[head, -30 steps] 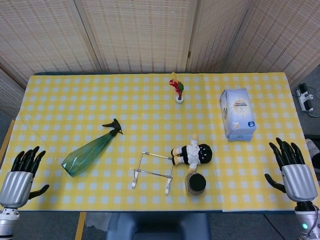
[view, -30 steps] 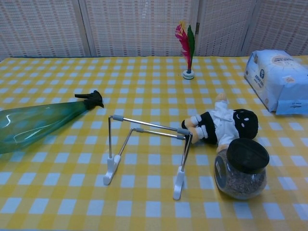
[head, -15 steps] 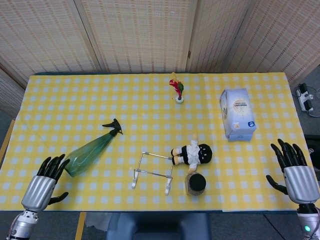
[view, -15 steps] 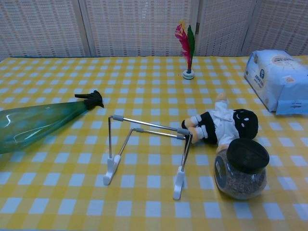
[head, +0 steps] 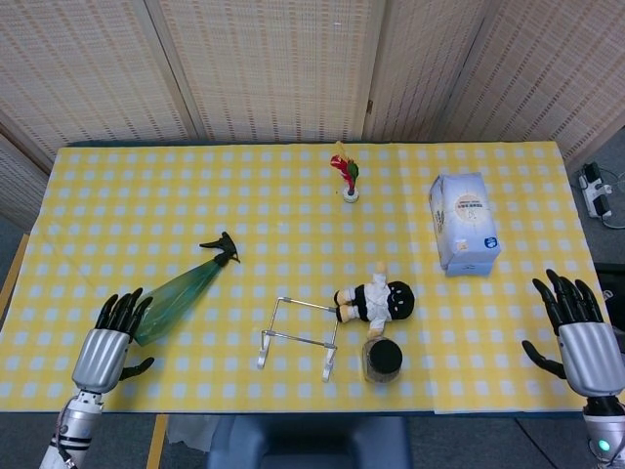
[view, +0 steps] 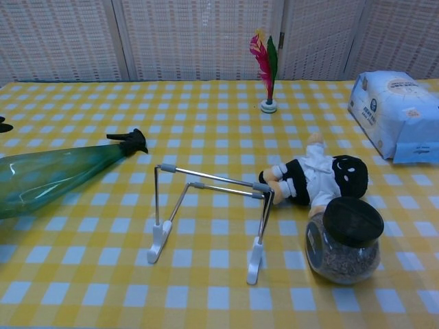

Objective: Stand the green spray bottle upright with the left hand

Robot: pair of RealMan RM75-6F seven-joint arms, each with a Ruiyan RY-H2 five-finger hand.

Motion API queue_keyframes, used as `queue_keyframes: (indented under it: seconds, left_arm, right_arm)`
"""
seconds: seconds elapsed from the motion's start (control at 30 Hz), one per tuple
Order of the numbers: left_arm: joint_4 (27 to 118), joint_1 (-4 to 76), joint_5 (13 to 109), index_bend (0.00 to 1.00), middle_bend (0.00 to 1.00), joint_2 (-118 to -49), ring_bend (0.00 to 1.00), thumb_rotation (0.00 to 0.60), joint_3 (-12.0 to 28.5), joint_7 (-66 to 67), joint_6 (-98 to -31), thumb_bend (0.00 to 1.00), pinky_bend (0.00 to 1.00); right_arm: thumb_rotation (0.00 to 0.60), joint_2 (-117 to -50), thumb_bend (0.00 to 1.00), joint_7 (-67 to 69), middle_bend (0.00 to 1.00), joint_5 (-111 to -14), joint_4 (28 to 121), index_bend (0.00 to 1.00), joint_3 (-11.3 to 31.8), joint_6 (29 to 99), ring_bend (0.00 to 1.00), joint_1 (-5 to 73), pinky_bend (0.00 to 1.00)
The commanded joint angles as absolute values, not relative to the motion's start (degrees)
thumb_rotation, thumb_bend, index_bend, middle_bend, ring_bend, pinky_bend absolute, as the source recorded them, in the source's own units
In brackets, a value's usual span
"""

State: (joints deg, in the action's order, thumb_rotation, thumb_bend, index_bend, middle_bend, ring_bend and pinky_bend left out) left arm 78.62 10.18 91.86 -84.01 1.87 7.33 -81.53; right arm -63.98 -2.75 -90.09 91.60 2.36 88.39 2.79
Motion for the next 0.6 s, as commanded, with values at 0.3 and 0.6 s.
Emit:
queue_keyframes:
  seconds: [0.3, 0.6]
  left_arm:
    - [75.32, 13.65, 87.30, 0.00, 0.02, -87.43, 0.07, 0.600, 4.39, 3.83, -76.76, 0.15, 0.05]
    - [69.43, 16.51, 83.47, 0.00, 0.03, -89.82, 0.08, 0.600, 6.65, 2.62, -72.92, 0.15, 0.05]
  right_arm:
    - [0.600, -63.62, 0.28, -2.01, 0.00, -87.58, 91.45, 0.00, 3.34, 86.35, 0.00, 3.56, 0.00]
    - [0.600, -63.80, 0.28, -2.34, 0.00, -85.53, 91.19, 0.00, 4.13, 85.00, 0.00, 4.07, 0.00]
